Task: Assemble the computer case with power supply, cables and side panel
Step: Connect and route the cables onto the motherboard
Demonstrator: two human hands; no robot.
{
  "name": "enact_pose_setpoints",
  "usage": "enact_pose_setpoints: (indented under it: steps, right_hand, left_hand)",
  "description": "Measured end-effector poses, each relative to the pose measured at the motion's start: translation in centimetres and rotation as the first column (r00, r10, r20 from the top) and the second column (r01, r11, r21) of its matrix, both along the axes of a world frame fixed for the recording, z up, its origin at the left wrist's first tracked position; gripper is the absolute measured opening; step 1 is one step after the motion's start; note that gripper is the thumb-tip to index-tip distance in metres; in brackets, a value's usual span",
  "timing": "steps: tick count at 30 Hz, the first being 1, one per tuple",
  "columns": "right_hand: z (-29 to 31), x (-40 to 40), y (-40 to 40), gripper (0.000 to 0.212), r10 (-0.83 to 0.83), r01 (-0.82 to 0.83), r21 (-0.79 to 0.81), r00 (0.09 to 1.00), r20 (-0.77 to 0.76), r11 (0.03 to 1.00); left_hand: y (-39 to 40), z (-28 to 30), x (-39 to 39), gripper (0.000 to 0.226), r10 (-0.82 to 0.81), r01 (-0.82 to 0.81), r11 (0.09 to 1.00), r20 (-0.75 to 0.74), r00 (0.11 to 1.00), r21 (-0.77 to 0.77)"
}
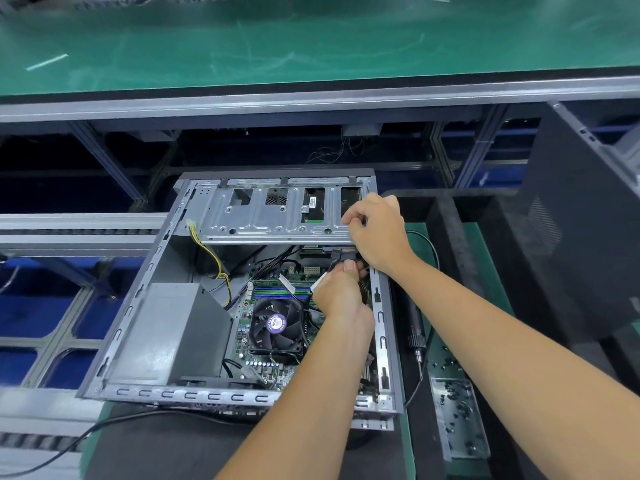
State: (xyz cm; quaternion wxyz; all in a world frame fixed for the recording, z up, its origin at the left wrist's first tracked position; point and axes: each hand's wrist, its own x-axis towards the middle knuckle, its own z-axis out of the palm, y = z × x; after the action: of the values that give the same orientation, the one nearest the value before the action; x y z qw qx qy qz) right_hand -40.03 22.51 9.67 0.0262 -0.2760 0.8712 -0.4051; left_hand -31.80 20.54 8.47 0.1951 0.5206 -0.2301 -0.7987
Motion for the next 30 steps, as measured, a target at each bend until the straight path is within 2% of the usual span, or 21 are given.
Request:
enact_pose_setpoints:
  steps: [3, 5, 7, 9, 12, 15, 22, 30]
  right_hand:
    - [0.07, 0.05, 0.1, 0.028, 0.008, -0.008, -0.007, 1.0, -0.005, 1.0]
    - [0.18, 0.09, 0.12, 0.028, 0.012, -0.012, -0.008, 1.0, -0.004, 1.0]
    - [0.21, 0.14, 0.13, 0.028, 0.014, -0.014, -0.009, 1.0, -0.004, 1.0]
    - [0.25, 0.14, 0.12, 0.028, 0.014, -0.014, -0.004, 1.0, -0.005, 1.0]
    - [0.26, 0.11, 0.12, 0.029, 0.014, -0.014, -0.003, 1.0, -0.002, 1.0]
    - [0.22, 0.06, 0.05, 0.029, 0.013, -0.013, -0.003, 1.0, 0.002, 1.0]
    - [0.15, 0.0, 0.05, 0.029, 0.012, -0.012, -0.007, 1.0, 0.005, 1.0]
    - [0.1, -0.04, 0.02, 0.029, 0.011, -0.011, -0.002, 1.0, -0.002, 1.0]
  left_hand:
    - [0.0, -0.07, 0.19, 0.019, -0.039, 0.039, 0.999, 0.009, 0.999, -0.015]
    - [0.03, 0.07, 0.36, 0.004, -0.051, 0.051, 0.999, -0.01, 0.999, -0.016]
    - [-0.16, 0.26, 0.53, 0.017, -0.058, 0.058, 0.998, -0.046, 0.997, 0.001]
    - [-0.18, 0.6, 0.57, 0.004, -0.068, 0.069, 0.997, -0.087, 0.994, 0.015]
    - [0.04, 0.46, 0.49, 0.022, -0.064, 0.063, 0.998, -0.03, 0.998, -0.024]
    - [0.21, 0.17, 0.37, 0.019, -0.062, 0.062, 0.997, 0.014, 0.998, -0.052]
    - [-0.09, -0.12, 0.02, 0.018, -0.014, 0.014, 1.0, -0.02, 1.0, 0.0]
    - [-0.37, -0.23, -0.1, 0.017, -0.039, 0.04, 0.999, -0.031, 0.999, 0.013]
